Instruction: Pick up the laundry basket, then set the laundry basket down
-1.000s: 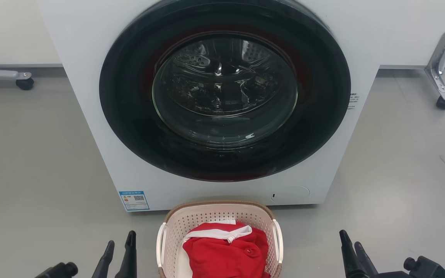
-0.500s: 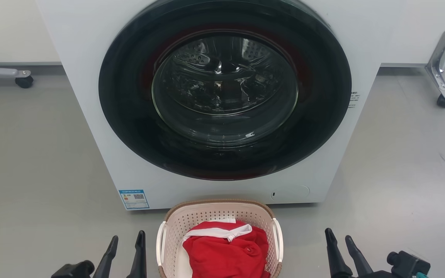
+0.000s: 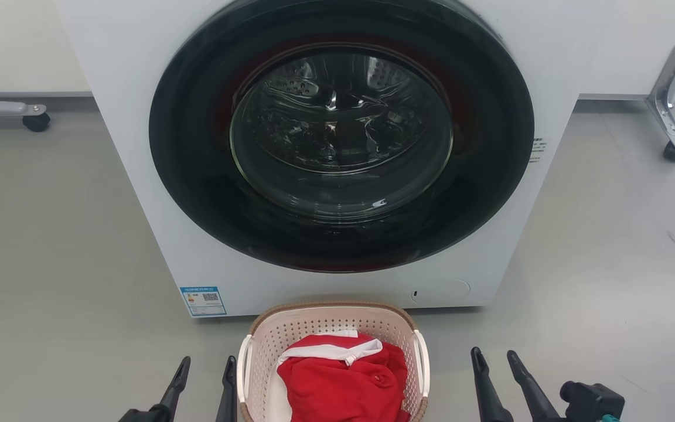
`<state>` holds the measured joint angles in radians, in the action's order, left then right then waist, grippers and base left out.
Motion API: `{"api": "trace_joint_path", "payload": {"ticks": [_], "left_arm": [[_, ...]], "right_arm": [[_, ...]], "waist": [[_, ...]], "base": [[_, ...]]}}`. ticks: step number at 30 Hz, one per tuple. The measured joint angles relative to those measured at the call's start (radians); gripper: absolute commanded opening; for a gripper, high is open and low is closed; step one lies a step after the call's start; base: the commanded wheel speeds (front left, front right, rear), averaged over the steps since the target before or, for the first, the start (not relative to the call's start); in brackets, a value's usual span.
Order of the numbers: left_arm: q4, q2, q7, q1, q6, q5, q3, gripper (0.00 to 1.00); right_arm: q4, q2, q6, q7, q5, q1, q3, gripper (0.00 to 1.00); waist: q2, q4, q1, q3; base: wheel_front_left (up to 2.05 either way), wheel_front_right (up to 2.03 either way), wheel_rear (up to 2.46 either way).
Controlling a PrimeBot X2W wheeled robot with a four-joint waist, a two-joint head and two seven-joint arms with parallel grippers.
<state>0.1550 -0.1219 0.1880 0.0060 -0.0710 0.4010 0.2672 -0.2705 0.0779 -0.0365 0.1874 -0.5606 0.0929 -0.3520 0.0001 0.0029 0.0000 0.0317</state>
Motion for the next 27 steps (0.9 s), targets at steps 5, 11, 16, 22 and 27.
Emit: {"api": "trace_joint_path", "payload": {"ticks": [5, 11, 16, 22, 27], "left_arm": [[-0.005, 0.002, 0.016, 0.001, -0.009, -0.045, 0.004, 1.0], [-0.017, 0.004, 0.035, 0.003, -0.021, -0.109, 0.011, 1.0], [-0.031, 0.006, 0.055, 0.008, -0.031, -0.16, 0.019, 1.0], [-0.04, 0.009, 0.062, 0.024, -0.035, -0.182, 0.02, 1.0], [-0.047, 0.021, 0.062, 0.024, -0.035, -0.167, 0.001, 1.0]], "right_arm": [[0.002, 0.0, -0.004, 0.012, 0.047, 0.0, -0.015, 1.0], [0.006, 0.001, -0.009, 0.035, 0.123, 0.0, -0.037, 1.0], [0.011, 0.001, -0.018, 0.053, 0.182, 0.001, -0.049, 1.0], [0.019, 0.001, -0.025, 0.062, 0.212, 0.001, -0.05, 1.0], [0.03, 0.001, -0.025, 0.062, 0.212, 0.0, -0.03, 1.0]], "waist": [[-0.0001, 0.0, 0.0, 0.0], [0.0, 0.0, 0.0, -0.002], [-0.0001, 0.0, 0.0, -0.003], [0.0, -0.001, 0.0, -0.005], [0.0, -0.002, 0.0, -0.007]], "base": [[0.0, 0.0, 0.0], [0.0, 0.0, 0.0], [0.0, 0.0, 0.0], [0.0, 0.0, 0.0], [0.0, 0.0, 0.0]]}}
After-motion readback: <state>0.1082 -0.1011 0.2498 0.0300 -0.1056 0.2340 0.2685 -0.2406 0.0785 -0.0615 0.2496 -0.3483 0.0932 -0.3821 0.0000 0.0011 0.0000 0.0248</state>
